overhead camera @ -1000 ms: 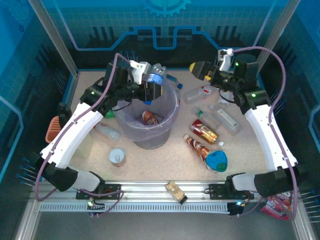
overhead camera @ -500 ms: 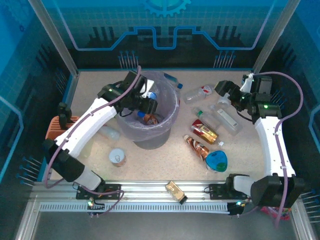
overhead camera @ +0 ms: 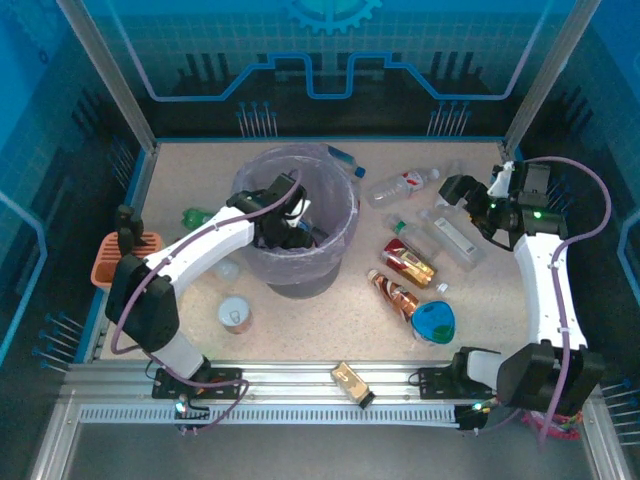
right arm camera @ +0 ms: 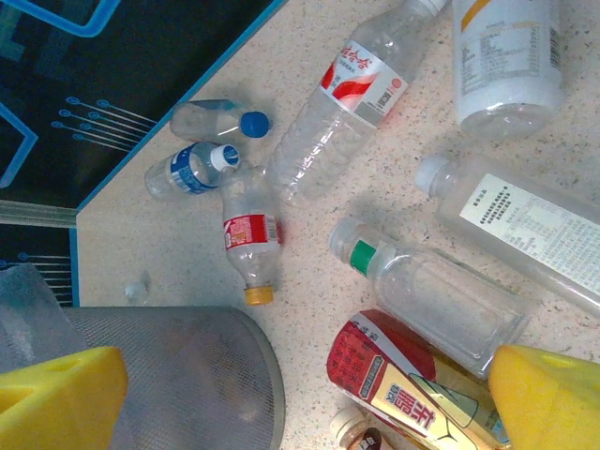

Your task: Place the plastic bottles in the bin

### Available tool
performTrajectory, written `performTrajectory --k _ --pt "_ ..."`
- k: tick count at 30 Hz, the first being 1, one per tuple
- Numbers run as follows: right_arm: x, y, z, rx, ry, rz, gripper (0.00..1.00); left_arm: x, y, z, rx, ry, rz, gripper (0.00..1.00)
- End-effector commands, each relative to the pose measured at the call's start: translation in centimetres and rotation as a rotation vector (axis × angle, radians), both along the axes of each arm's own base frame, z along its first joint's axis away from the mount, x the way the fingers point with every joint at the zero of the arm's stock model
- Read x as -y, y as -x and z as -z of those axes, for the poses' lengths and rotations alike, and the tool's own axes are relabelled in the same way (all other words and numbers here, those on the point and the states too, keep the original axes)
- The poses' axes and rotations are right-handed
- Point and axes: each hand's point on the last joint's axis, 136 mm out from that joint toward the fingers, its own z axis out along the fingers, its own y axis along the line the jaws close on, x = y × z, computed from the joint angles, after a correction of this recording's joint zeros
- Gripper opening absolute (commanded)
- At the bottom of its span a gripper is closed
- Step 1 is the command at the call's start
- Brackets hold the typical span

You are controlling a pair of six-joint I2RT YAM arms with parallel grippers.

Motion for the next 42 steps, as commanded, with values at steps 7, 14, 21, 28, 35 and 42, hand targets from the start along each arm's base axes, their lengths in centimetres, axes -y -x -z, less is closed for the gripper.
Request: performTrajectory --k 7,14,21,28,35,42 --pt "1.5 0.3 4.2 -0.113 0.047 0.018 1.00 1.1 -0.8 -0.3 0.028 0.036 0.011 0.85" --pt "3.6 -0.3 5.9 -0.165 0.147 0.028 1.00 0.6 -1.3 -3.1 0.081 0.028 -0.005 0.94" --pt "7.2 -1.3 8.1 -0.217 0.321 0.009 1.00 -0.2 -1.8 -9.0 0.196 0.048 -0.038 0.96" --pt "7.9 -7.5 10.5 -0.201 0.248 0.027 0.92 -0.2 -1.5 -13.9 0.283 0.132 -0.068 0.99" --pt "7.2 -13.2 14.0 -0.256 0.256 -0.001 0.90 0.0 0.8 -18.6 0.349 0.279 -0.075 0.99" --pt "6.2 -15.5 17.4 -0.321 0.238 -0.024 0.87 0.1 2.7 -22.0 0.425 0.418 -0.064 0.99"
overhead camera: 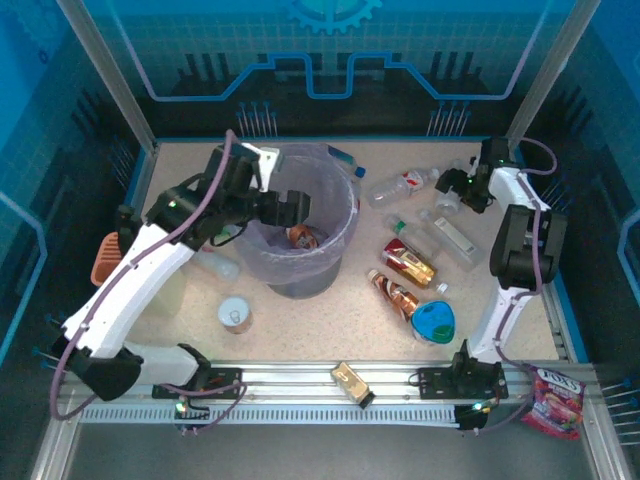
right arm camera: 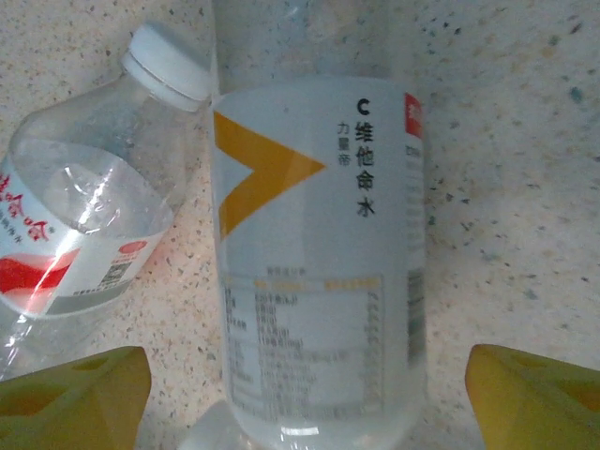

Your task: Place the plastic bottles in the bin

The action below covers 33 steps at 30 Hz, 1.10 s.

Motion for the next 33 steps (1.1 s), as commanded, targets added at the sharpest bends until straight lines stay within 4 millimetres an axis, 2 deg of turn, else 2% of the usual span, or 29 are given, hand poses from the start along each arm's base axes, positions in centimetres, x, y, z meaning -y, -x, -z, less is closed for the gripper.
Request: performTrajectory --k 1,4,8,12,16,18,23,27,31,33 --pt "-0.6 -0.8 1.2 -0.033 0.000 0.001 0.86 0.7 1.1 -2.1 0.049 0.101 0.031 0.99" --pt "-0.4 -0.7 2.8 -0.072 0.032 0.007 0.82 0.6 1.2 -3.2 0.090 0.115 0.037 0.99" --pt "0.2 -0.7 3.7 -0.088 0.044 0.021 0.73 0.6 1.1 -3.8 0.108 0.111 0.041 0.99" --pt "0.4 -0.5 3.5 -0.091 0.052 0.017 0.67 1.0 0.7 -4.2 0.119 0.111 0.054 0.99" --pt "1.0 -0.3 2.3 -0.066 0.058 0.021 0.57 1.7 0.2 -5.4 0.138 0.145 0.065 0.99" --pt "1.2 -0.2 1.6 -0.047 0.050 0.027 0.56 1.9 0.0 -5.7 0.144 0.157 0.070 0.99" --pt "2.0 0.5 -1.2 -0.010 0.074 0.007 0.53 3.2 -0.3 -6.1 0.152 0.200 0.115 0.99" --pt "1.6 1.5 -4.0 0.031 0.041 -0.011 0.49 3.7 -1.2 -6.4 0.114 0.288 0.115 0.99" --pt "-1.6 3.0 -8.9 0.137 -0.052 -0.096 0.48 3.6 -3.2 -6.9 0.034 0.510 0.103 0.97" --pt "-3.7 4.1 -11.3 0.192 -0.101 -0.150 0.47 3.7 -3.7 -7.4 0.053 0.541 0.099 0.97"
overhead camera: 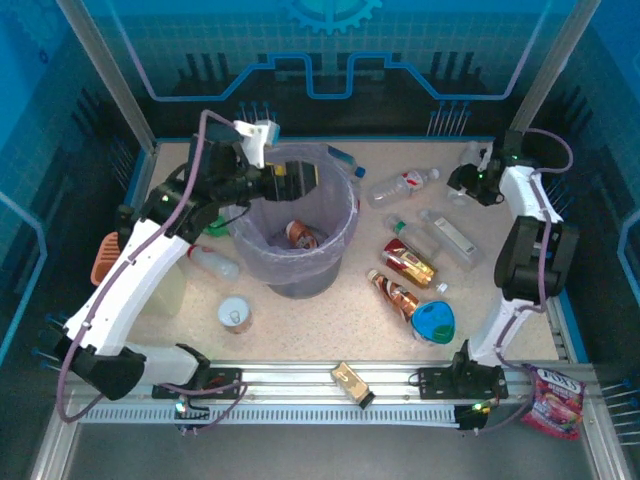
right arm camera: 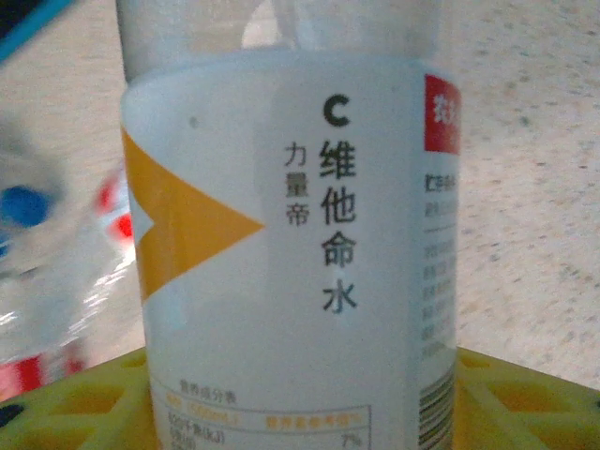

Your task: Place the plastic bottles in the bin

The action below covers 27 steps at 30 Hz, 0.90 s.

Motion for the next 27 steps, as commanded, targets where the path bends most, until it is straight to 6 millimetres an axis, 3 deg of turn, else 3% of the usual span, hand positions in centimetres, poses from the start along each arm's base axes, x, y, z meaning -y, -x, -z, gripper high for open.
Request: performTrajectory --k 1,4,8,14,19,27 --pt "-4.5 2.2 -5.3 0.103 -0.107 -0.136 0.44 1.5 -0.5 -2.3 0.009 0.175 0.061 0.98" --pt "-7.8 3.8 -8.6 0.164 -0.160 -0.211 0.38 2.3 -1.0 -3.7 0.039 0.292 0.116 0.98" --pt "-13.8 6.2 -13.7 0.277 -0.210 -0.369 0.36 2.8 -2.2 -4.4 0.028 0.354 0.133 0.99" --pt "-22.9 9.7 -18.2 0.357 -0.342 -0.621 0.32 2.7 -4.8 -5.4 0.058 0.437 0.061 0.99" --pt "-28.4 12.7 -19.7 0.374 -0.407 -0.777 0.32 3.6 -5.8 -5.6 0.045 0.479 0.075 0.99" --pt "-32.3 15.6 -21.2 0.410 -0.448 -0.889 0.32 3.8 -7.4 -3.6 -0.025 0.484 0.027 0.99"
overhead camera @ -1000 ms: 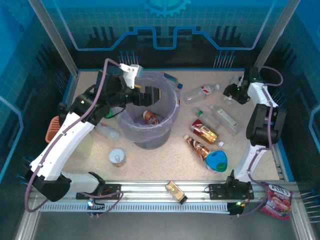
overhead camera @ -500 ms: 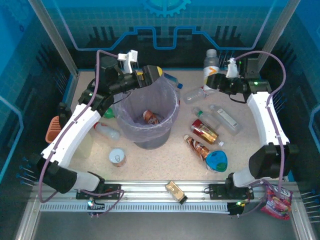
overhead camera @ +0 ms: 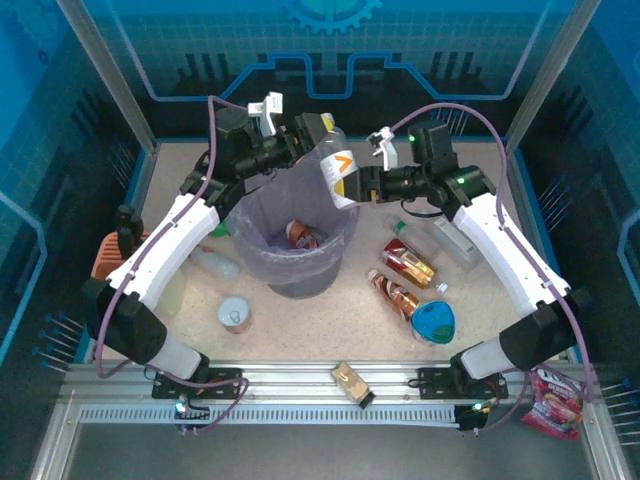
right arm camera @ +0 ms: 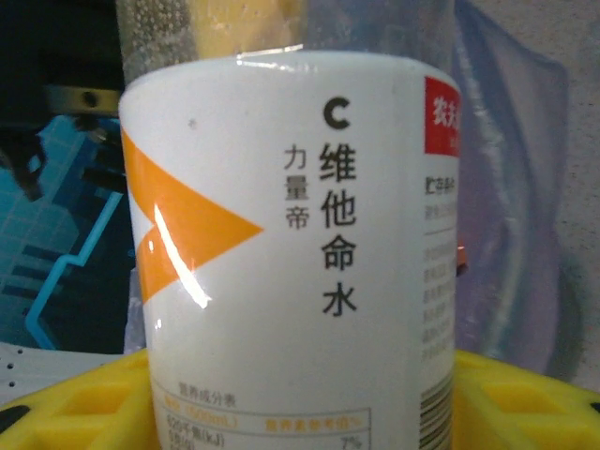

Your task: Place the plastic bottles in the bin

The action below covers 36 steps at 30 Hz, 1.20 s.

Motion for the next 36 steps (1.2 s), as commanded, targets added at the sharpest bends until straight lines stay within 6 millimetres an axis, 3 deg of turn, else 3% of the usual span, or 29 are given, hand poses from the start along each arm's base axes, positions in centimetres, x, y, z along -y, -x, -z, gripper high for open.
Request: performTrajectory --k 1,17,20,22,25,28,30,34,36 --pt "-1.2 1.5 -3.1 0.065 -0.065 -0.052 0.32 0.0 -0.2 -2.1 0.043 0.045 -0.008 0.99" --pt "-3.5 2.3 -4.1 0.067 -0.115 -0.117 0.35 -0.6 -0.3 -1.8 0.048 0.014 -0.032 0.51" --pt "-3.5 2.1 -4.1 0.069 -0.116 -0.112 0.47 -1.0 -0.2 -1.8 0.052 -0.004 -0.047 0.46" --pt "-3.3 1.6 -4.0 0.074 -0.104 -0.091 0.63 -1.3 -0.2 -1.8 0.055 -0.015 -0.056 0.44" --pt "-3.0 1.1 -3.9 0.087 -0.080 -0.066 0.73 -1.8 -0.1 -1.5 0.057 -0.049 -0.078 0.42" --pt "-1.9 0.4 -4.4 0.104 -0.067 -0.022 0.91 -2.5 0.2 -1.3 0.069 -0.109 -0.103 0.41" --pt "-0.6 0.0 -5.0 0.112 -0.069 0.015 0.97 -3.1 0.6 -1.7 0.086 -0.149 -0.118 0.41" --pt "2.8 -0.7 -5.9 0.119 -0.094 0.112 1.00 -4.1 1.7 -2.1 0.105 -0.245 -0.119 0.38" --pt "5.0 -1.2 -5.3 0.097 -0.086 0.181 1.00 -4.3 2.5 -1.5 0.092 -0.290 -0.102 0.36"
